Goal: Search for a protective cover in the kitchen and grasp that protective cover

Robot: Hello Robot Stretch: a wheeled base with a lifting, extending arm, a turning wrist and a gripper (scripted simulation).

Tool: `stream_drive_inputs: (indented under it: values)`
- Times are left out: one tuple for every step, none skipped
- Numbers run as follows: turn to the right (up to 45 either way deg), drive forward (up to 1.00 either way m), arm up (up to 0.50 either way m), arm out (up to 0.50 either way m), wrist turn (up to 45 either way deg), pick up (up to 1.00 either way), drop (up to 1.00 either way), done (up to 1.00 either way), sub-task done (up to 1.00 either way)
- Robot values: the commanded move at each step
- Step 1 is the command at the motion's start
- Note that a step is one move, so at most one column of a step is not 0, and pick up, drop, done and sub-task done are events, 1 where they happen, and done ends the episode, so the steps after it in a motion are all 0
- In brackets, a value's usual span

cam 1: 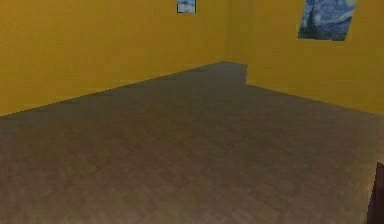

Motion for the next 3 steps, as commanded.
stream_drive_inputs:
  values:
    - [0.0,0.00,0.00,0.00,0.0,1.00,0.00,0.00,0.00]
    - [0.0,0.00,0.10,0.00,0.0,0.00,0.00,0.00,0.00]
    - [0.0,0.00,0.00,0.00,0.0,0.00,0.00,1.00,0.00]
